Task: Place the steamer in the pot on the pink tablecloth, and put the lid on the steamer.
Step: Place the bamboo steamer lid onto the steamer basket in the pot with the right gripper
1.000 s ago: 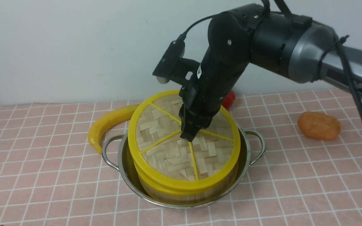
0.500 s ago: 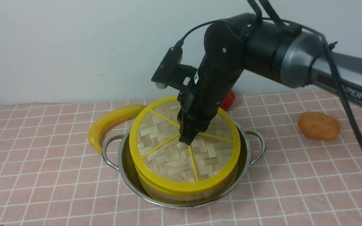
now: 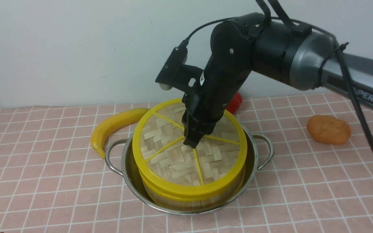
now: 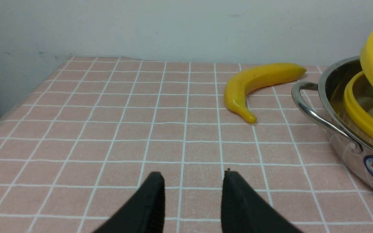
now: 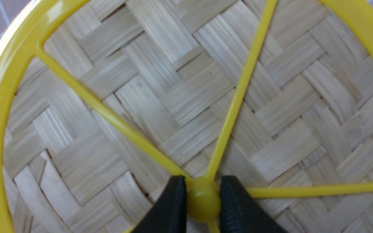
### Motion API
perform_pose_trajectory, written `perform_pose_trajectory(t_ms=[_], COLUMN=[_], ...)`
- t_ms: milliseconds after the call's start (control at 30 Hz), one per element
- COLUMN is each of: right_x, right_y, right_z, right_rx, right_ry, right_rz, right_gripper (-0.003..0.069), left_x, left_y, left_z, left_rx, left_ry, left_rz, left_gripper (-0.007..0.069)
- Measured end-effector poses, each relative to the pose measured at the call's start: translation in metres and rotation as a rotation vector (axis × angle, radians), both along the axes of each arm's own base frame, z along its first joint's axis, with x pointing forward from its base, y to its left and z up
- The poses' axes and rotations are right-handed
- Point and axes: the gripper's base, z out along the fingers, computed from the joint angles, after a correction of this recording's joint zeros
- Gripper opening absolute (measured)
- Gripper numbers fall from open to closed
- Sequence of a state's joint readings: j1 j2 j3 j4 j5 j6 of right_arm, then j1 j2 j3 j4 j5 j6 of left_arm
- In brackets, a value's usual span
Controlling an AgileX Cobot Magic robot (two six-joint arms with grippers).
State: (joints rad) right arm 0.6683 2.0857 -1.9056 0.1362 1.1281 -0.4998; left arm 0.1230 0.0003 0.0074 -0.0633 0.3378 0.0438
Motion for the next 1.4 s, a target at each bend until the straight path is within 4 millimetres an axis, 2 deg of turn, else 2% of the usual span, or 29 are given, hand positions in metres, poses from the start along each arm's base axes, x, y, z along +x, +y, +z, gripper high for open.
perform_pose_trajectory(t_ms=[433, 900, 1000, 1133, 1200, 1300, 1400], right_x=[0.002, 0.005, 0.001, -0.01, -0.014, -0.017, -0.013], right_y=[0.002, 0.005, 0.002, -0.007, -0.01, -0.013, -0.011], right_z=[0.002, -0.005, 0.006, 0.034, 0.043, 0.043, 0.029], right_rx=[0.032, 0.036, 0.036, 0.056, 0.059, 0.037, 0.001], right_ry=[-0.026, -0.027, -0.033, -0.051, -0.046, -0.021, 0.007], right_rz=[-0.003, -0.006, -0.004, -0.012, -0.02, -0.025, -0.027], right_gripper=[0.0144, 0.0144, 0.0144, 0.0144, 0.0144, 0.0144, 0.0144], left_x=[0.0, 0.0, 0.0, 0.0, 0.0, 0.0, 0.0], left_y=[0.0, 0.0, 0.0, 0.0, 0.0, 0.0, 0.0], left_z=[0.0, 0.0, 0.0, 0.0, 0.0, 0.0, 0.0], left_rx=[0.0, 0.0, 0.0, 0.0, 0.0, 0.0, 0.0], left_ry=[0.0, 0.0, 0.0, 0.0, 0.0, 0.0, 0.0], left_rz=[0.0, 0.0, 0.0, 0.0, 0.0, 0.0, 0.0], left_gripper=[0.0243, 0.0243, 0.0243, 0.0243, 0.0243, 0.0243, 0.0243])
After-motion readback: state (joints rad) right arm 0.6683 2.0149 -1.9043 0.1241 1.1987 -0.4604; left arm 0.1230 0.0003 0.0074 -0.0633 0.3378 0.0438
